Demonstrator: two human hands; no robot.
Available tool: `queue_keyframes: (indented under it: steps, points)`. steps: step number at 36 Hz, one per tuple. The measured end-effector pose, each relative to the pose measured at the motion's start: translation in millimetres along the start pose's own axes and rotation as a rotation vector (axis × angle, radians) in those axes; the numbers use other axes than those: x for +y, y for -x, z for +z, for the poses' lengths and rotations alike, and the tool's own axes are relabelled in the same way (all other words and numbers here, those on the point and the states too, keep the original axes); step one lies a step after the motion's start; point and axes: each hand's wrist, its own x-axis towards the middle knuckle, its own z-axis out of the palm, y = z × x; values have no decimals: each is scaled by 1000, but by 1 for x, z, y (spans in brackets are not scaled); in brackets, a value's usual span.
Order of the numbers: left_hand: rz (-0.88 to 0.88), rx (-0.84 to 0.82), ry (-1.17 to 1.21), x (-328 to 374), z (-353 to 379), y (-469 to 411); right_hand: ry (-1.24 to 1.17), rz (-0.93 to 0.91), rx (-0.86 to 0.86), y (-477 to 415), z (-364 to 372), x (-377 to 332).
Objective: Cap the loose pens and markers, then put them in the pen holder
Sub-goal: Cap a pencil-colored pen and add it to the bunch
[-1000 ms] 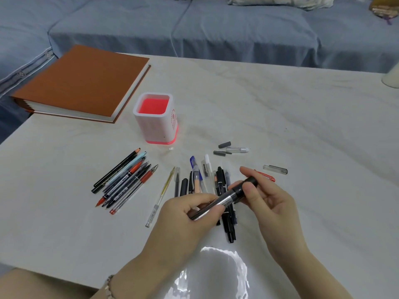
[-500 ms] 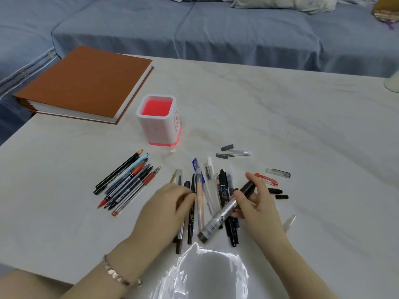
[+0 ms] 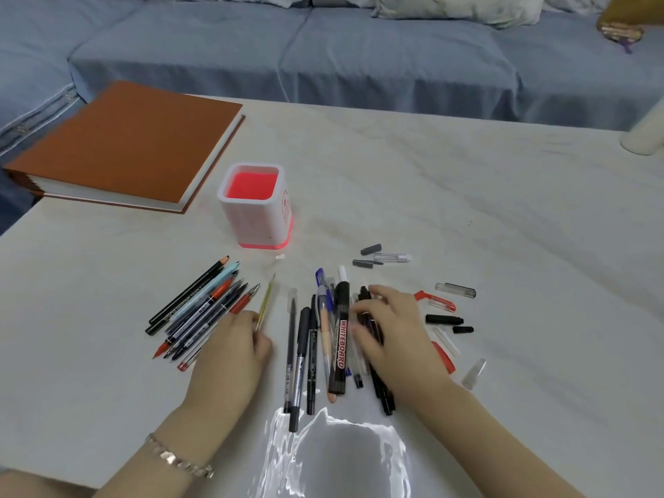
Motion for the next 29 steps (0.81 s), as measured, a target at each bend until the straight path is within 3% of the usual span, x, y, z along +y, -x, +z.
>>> queue_keyframes:
  steps: [4,9,13,18,20,25,29]
  points:
    - [33,19,104,18,-6,0,99,88,164,-5,-25,34]
    - [114,13,237,42,-9,8,270,225,142,-16,-59,78]
    - [175,-53,323,53,-6,13,363,314,-1,-23,-70,94]
    - [153,-130,374,57,-1,17,461,292,-28,-24,-68,99]
    - [137,-150,403,58,0,19,370,294,37,-19,-69,90]
    - [133,-183,471,65,-2,22,-224,338,121,3,-71,51]
    - [137,-197,536,74,-7,26,-511,364,229,19,-71,29]
